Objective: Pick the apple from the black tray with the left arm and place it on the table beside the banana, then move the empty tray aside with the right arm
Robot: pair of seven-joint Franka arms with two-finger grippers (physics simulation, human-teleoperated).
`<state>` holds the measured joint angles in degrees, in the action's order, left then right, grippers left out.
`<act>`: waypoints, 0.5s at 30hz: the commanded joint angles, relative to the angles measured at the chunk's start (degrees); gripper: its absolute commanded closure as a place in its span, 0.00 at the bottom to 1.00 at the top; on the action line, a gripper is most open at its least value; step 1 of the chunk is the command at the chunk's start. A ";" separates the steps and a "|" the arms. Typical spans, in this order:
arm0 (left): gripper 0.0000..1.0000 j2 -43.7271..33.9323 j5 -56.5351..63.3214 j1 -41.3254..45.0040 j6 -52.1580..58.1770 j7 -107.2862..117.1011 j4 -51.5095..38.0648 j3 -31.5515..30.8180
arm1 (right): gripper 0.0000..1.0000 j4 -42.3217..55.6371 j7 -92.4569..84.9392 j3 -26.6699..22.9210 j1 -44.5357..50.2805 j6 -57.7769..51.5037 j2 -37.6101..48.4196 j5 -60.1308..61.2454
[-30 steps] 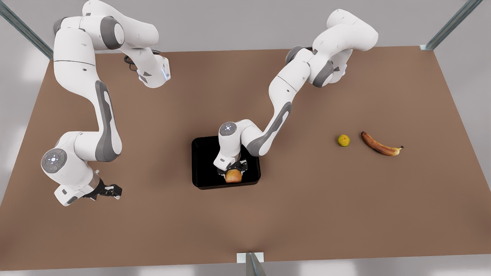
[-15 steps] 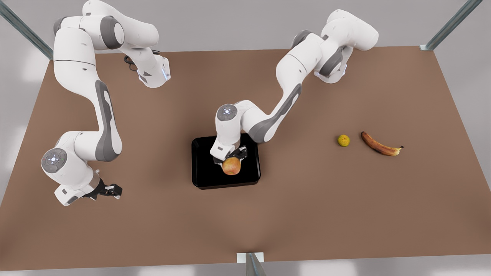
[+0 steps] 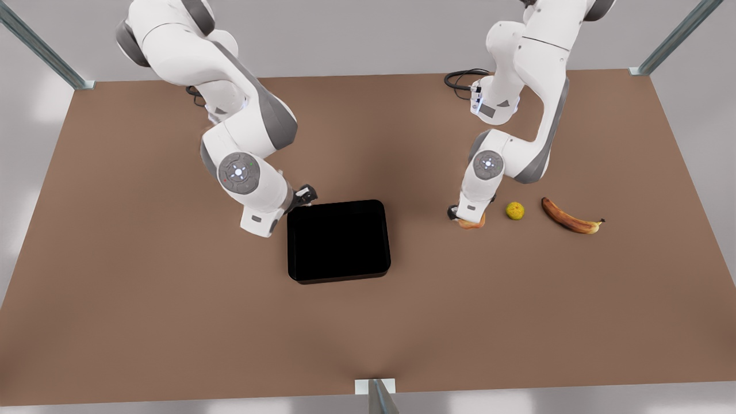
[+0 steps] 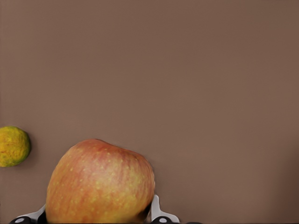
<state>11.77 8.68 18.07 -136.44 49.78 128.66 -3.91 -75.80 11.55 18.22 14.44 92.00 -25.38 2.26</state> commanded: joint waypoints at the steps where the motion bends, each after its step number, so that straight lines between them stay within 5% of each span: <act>1: 0.09 2.03 0.19 -3.65 -18.86 -32.02 2.82 0.13 | 0.00 0.04 37.06 -0.56 0.15 4.77 -2.13 0.11; 5: 0.09 8.27 0.28 -12.09 -30.73 -42.04 5.72 0.22 | 0.00 -0.05 33.55 -7.32 0.15 7.76 -4.50 0.02; 11: 0.00 9.59 0.28 -12.62 -30.82 -42.05 5.81 0.22 | 0.00 -6.64 30.82 -7.76 0.59 17.07 -3.36 0.11; 15: 0.00 -1.57 0.55 -12.36 -16.94 -42.13 5.64 0.13 | 0.00 -6.73 28.53 -7.68 0.59 19.27 -6.17 -2.00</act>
<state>12.32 9.01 5.61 -160.19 26.32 134.38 -3.76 -82.50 29.46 10.51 14.99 106.68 -31.13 1.46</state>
